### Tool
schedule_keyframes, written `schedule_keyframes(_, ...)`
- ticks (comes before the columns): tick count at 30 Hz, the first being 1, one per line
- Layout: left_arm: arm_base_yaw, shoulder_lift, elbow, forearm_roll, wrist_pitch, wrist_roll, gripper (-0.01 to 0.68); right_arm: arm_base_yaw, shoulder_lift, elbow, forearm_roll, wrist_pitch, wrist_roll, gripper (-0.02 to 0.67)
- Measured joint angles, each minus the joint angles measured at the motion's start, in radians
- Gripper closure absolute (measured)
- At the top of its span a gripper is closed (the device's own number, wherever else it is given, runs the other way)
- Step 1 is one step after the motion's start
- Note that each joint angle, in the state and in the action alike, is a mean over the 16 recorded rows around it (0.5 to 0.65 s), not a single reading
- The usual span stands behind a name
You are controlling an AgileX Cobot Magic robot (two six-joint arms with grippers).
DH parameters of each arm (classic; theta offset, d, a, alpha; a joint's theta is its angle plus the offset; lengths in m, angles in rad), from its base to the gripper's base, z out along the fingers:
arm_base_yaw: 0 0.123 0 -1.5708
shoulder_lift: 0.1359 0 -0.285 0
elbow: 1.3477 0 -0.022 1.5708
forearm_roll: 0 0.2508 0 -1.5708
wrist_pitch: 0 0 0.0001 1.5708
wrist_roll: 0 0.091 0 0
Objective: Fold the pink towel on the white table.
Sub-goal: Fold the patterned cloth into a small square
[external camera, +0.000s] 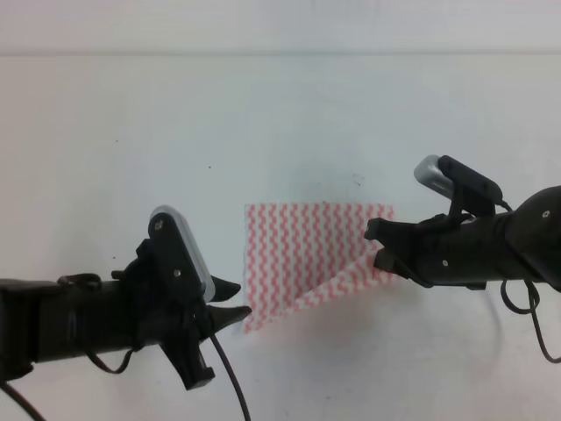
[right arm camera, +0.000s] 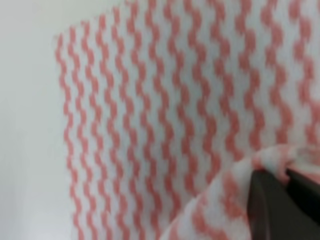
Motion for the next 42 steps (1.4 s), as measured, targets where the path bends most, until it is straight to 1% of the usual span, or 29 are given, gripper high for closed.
schedule_keyframes(11,0.000,0.092,-0.027,-0.001,0.005,0.168,0.640,-0.001,-0.004,0.000,0.009,-0.022,-0.015,0.651)
schedule_keyframes(17,0.000,0.146,-0.048,-0.002,0.009,0.219,0.639,-0.001,-0.004,0.000,0.011,-0.022,-0.022,0.651)
schedule_keyframes(31,0.000,0.256,-0.093,-0.006,-0.008,0.287,0.639,0.000,-0.003,0.000,0.011,-0.022,-0.023,0.651)
schedule_keyframes(42,0.000,0.293,-0.121,-0.008,-0.008,0.289,0.641,-0.001,-0.005,-0.001,0.012,-0.021,-0.024,0.651)
